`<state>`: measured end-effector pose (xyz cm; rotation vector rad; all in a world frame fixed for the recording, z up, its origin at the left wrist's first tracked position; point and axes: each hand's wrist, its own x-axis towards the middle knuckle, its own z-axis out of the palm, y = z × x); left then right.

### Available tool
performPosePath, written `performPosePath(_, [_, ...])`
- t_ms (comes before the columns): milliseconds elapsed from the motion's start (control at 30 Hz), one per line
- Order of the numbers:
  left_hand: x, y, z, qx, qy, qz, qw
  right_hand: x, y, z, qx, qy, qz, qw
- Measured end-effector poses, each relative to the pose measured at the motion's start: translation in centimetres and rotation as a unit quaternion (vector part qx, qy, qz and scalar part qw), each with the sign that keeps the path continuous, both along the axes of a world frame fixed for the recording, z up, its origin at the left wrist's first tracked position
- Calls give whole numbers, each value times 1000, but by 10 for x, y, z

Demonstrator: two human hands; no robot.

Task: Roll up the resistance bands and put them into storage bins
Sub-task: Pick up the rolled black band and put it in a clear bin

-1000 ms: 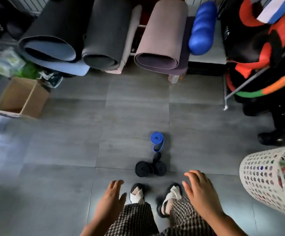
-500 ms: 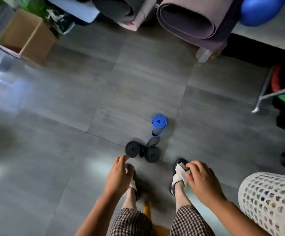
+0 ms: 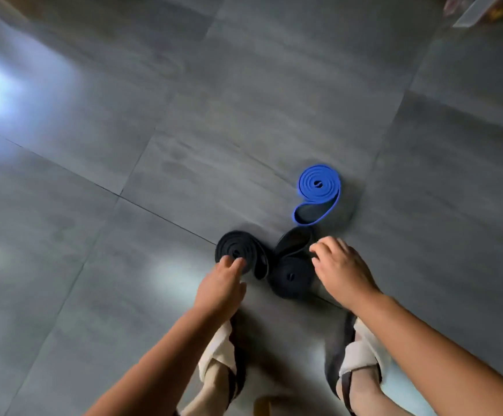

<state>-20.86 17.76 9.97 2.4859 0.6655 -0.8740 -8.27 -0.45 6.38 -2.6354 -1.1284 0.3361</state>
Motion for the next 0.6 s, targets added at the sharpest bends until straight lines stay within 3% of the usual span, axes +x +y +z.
performPosePath(100, [7, 15, -65, 37, -89, -147, 984, 5, 17, -66, 9, 12, 41, 999])
performPosePath(200, [9, 20, -121, 93, -209, -207, 951, 12, 33, -111, 38, 15, 94, 995])
performPosePath(267, [11, 11, -143, 86, -230, -159, 956, 15, 44, -132, 42, 6, 128, 991])
performPosePath(400, [10, -34, -153, 45, -223, 58, 972, 18, 64, -149, -9, 13, 170, 985])
performPosePath(600, [-34, -80, -169, 116, -244, 91, 958, 3, 41, -147, -63, -9, 165, 984])
